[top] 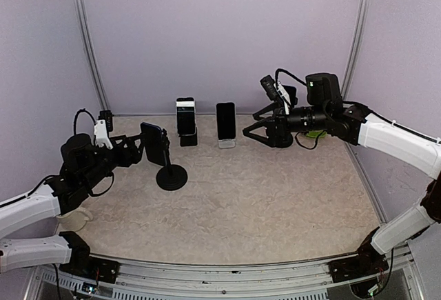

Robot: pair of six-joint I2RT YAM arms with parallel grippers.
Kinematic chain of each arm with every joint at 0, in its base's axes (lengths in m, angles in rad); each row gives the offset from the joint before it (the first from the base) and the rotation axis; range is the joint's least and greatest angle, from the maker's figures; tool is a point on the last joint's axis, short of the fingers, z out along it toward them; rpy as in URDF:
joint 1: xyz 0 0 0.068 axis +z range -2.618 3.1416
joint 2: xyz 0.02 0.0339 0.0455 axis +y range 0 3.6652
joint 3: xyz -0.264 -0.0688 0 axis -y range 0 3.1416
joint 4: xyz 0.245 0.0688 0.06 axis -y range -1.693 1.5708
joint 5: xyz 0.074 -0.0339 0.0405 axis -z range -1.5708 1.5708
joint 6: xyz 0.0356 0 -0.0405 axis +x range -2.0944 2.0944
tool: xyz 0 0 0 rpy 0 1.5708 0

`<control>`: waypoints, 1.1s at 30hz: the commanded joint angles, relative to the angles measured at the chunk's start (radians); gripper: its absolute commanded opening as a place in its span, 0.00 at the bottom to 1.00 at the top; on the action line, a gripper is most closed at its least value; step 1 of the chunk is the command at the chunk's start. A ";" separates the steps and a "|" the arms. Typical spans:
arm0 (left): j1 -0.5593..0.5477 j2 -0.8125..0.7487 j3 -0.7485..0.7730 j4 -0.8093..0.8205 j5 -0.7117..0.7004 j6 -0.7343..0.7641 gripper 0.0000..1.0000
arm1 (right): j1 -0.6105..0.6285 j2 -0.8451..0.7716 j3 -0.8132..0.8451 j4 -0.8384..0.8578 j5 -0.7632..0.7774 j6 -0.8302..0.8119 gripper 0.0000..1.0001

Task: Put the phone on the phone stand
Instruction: Adjust the phone stand with the phone at the center of the board.

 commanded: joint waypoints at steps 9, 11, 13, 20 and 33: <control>-0.003 0.086 0.067 0.087 0.254 0.037 0.99 | -0.010 -0.018 0.004 0.011 -0.005 0.005 1.00; -0.004 0.110 0.089 0.087 0.279 0.038 0.99 | -0.011 -0.021 0.003 0.011 -0.004 0.005 1.00; -0.005 0.127 0.109 0.090 0.295 0.045 0.99 | -0.011 -0.023 0.001 0.010 -0.007 0.005 1.00; -0.004 0.185 0.198 0.026 0.261 0.079 0.99 | -0.010 -0.031 -0.006 0.013 -0.016 0.008 1.00; -0.007 0.163 0.235 -0.081 0.162 0.097 0.96 | -0.011 -0.039 -0.013 0.022 -0.019 0.006 1.00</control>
